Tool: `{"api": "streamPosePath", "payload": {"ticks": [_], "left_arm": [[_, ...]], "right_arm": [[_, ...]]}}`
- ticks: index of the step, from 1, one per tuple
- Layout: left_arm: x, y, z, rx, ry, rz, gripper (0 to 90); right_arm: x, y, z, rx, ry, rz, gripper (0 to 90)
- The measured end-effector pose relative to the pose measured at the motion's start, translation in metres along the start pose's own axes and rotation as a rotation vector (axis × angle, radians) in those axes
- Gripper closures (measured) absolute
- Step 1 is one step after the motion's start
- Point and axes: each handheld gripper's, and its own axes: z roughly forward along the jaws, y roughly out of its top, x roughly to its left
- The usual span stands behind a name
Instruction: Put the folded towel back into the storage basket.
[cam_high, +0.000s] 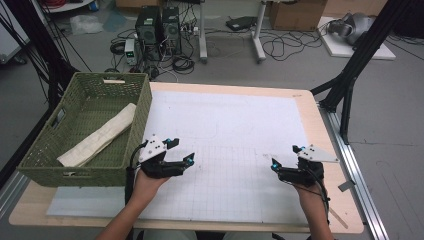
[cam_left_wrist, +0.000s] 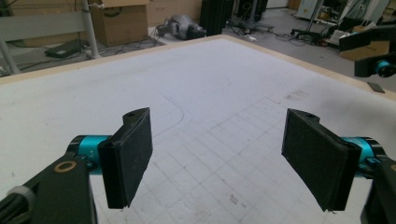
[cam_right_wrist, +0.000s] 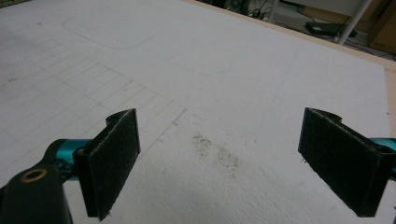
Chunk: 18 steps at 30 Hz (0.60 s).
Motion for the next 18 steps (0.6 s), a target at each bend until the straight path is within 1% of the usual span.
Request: {"api": "streamPosePath", "payload": {"ticks": [2,4,8,12,18], "left_arm": [[0.0021,-0.0042,0.0000,0.007,0.002,-0.013,24.9],[0.0020,-0.0061,-0.0009,0.006,0.000,-0.016,24.9],[0.0017,-0.0089,-0.0012,0.011,-0.006,-0.009,24.9],[0.0015,-0.0108,-0.0014,0.018,-0.006,-0.009,24.9],[0.0030,-0.0115,-0.0017,0.019,-0.002,-0.012,24.9]], "right_arm": [[-0.0004,-0.0009,-0.0017,-0.003,-0.002,0.012,12.1],[-0.0002,-0.0009,-0.0031,-0.009,-0.007,0.015,12.1],[0.0017,0.0008,-0.0040,-0.016,-0.019,0.012,12.1],[0.0034,0.0014,-0.0018,-0.014,-0.018,0.006,12.1],[0.0036,0.0009,-0.0009,-0.012,-0.012,0.015,12.1]]}}
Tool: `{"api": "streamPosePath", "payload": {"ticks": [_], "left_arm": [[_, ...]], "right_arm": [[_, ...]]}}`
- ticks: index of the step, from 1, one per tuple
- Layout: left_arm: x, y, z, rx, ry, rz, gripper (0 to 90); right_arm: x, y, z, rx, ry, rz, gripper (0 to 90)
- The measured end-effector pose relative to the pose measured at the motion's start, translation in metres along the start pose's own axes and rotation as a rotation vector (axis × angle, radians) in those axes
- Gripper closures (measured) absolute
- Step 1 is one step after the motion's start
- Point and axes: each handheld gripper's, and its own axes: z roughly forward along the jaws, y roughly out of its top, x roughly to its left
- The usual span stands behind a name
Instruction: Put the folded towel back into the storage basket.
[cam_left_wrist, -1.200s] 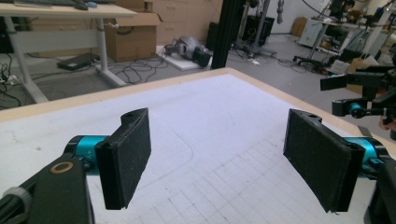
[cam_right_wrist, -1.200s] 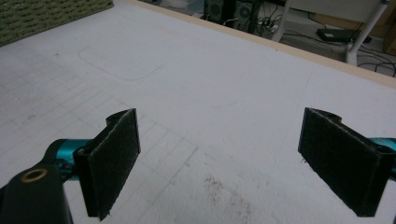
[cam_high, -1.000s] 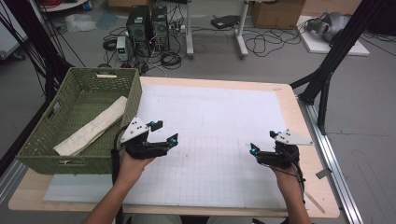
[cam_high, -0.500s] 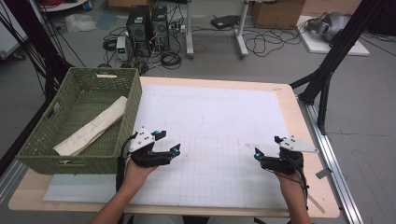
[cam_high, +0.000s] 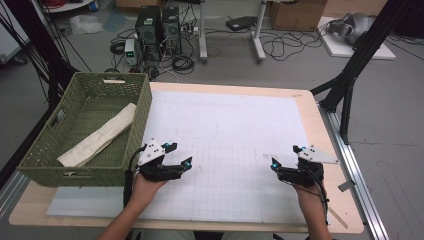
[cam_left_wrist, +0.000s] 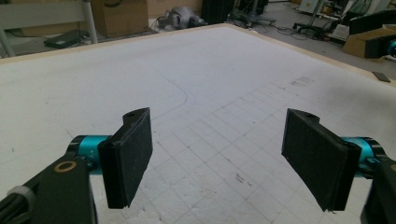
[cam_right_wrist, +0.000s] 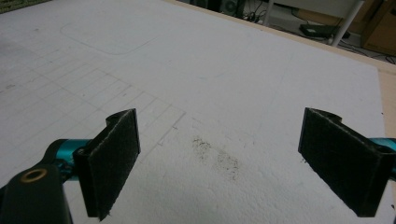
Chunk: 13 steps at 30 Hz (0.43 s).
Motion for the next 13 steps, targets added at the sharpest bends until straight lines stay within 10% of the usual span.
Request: {"api": "streamPosePath", "payload": {"ticks": [13], "left_arm": [[0.0028,-0.0015,-0.0005,0.002,0.014,-0.008,24.9]], "right_arm": [[0.0009,-0.0003,0.0043,0.006,0.011,0.002,12.1]]}}
